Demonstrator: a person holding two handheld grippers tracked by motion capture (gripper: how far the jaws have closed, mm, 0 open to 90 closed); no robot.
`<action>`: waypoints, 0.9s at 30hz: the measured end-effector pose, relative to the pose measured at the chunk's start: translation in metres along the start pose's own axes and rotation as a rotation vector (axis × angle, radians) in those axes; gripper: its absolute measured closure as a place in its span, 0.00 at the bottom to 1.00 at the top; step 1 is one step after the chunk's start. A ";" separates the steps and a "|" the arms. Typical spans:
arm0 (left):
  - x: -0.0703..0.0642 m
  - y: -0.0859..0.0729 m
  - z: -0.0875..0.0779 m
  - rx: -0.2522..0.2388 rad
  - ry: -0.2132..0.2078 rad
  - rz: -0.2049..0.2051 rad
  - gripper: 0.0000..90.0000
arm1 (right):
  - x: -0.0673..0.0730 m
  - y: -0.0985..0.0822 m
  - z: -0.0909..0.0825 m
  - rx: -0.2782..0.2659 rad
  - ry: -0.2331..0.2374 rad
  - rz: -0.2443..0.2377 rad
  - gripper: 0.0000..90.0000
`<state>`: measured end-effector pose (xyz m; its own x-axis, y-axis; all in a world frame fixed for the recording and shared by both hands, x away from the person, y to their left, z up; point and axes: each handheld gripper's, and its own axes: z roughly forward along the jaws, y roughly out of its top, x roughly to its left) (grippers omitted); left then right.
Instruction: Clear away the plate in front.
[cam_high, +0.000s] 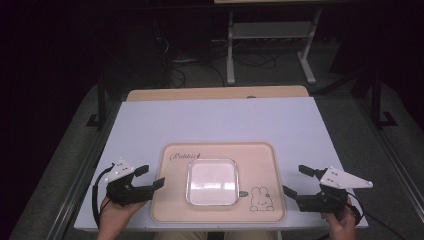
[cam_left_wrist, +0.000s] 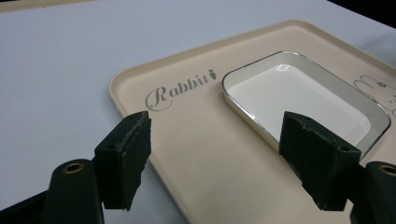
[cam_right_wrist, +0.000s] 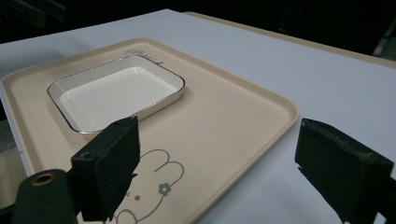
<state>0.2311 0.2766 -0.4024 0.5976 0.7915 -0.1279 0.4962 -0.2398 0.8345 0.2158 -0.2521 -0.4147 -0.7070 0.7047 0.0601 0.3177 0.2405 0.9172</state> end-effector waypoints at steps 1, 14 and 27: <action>0.001 -0.002 -0.001 0.003 0.004 0.002 0.29 | 0.000 0.000 0.000 0.002 0.000 0.001 0.15; 0.003 -0.017 -0.010 -0.004 0.034 0.010 0.28 | 0.003 0.001 0.004 0.022 0.009 -0.013 0.15; 0.002 -0.028 -0.011 -0.005 0.031 0.009 0.28 | 0.004 0.001 0.004 0.021 0.020 -0.012 0.15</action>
<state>0.2113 0.2915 -0.4201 0.5823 0.8062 -0.1042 0.4878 -0.2440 0.8382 0.2159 -0.2457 -0.4152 -0.7230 0.6885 0.0571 0.3225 0.2632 0.9092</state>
